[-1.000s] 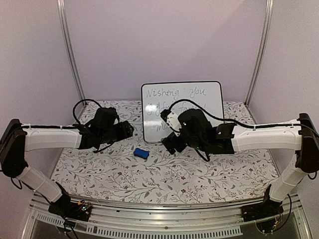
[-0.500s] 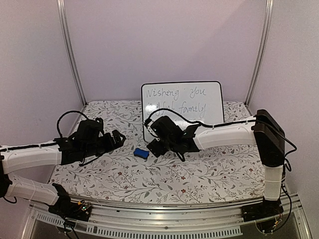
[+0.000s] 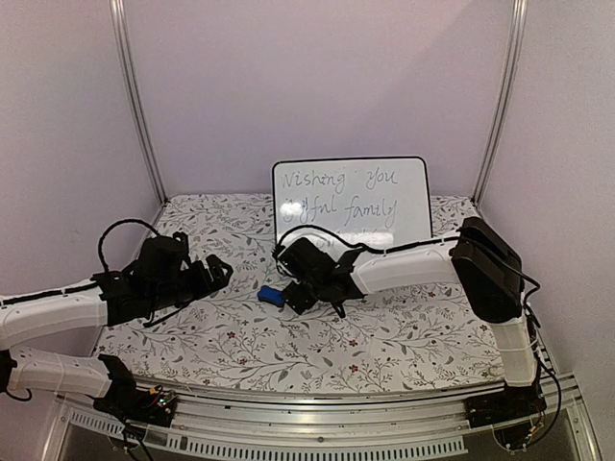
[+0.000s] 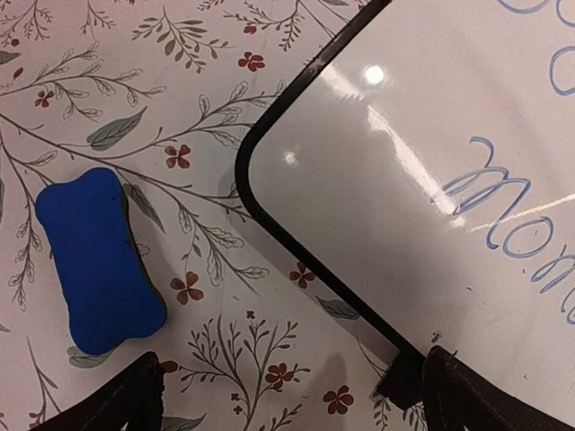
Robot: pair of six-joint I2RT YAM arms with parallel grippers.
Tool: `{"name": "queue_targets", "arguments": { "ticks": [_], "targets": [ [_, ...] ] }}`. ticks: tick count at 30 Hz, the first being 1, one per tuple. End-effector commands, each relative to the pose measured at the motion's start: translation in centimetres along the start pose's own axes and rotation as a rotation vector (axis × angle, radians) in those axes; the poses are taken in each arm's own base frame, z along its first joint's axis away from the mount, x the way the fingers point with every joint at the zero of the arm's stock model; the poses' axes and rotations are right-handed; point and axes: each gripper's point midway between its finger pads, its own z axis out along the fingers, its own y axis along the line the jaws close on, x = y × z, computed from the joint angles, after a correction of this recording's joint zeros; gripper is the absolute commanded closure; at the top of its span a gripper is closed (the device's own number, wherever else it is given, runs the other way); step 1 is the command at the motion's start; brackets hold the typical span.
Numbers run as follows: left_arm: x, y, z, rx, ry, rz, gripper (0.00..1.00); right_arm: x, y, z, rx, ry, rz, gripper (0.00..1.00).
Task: Erase the whiteboard
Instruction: Move the whiteboard eraser to the center of the board.
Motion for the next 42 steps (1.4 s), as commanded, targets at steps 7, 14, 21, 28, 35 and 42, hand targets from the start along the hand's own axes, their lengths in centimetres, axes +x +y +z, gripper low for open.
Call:
{"name": "queue_targets", "arguments": {
  "ticks": [7,14,21,28,35,42],
  "targets": [
    [0.8,1.0,-0.5,-0.017,0.001,-0.007,0.00,0.3,0.3,2.4,0.037,0.024,0.011,0.01],
    [0.9,1.4,-0.5,-0.028,-0.002,-0.012,0.00,0.3,2.9,2.0,-0.058,0.006,-0.016,0.01],
    [1.0,1.8,-0.4,-0.036,-0.006,-0.025,0.00,-1.4,5.6,1.2,-0.106,-0.045,-0.050,0.01],
    [1.1,2.2,-0.4,-0.051,-0.011,-0.027,0.00,-3.6,7.2,1.1,-0.137,-0.086,-0.039,0.01],
    [1.4,2.8,0.1,-0.079,-0.005,-0.016,0.00,-5.1,7.6,0.4,-0.139,-0.111,-0.027,0.01],
    [2.4,1.7,3.4,-0.130,0.074,0.054,0.00,-2.2,2.4,-2.6,-0.075,-0.051,0.071,0.01]
  ]
}}
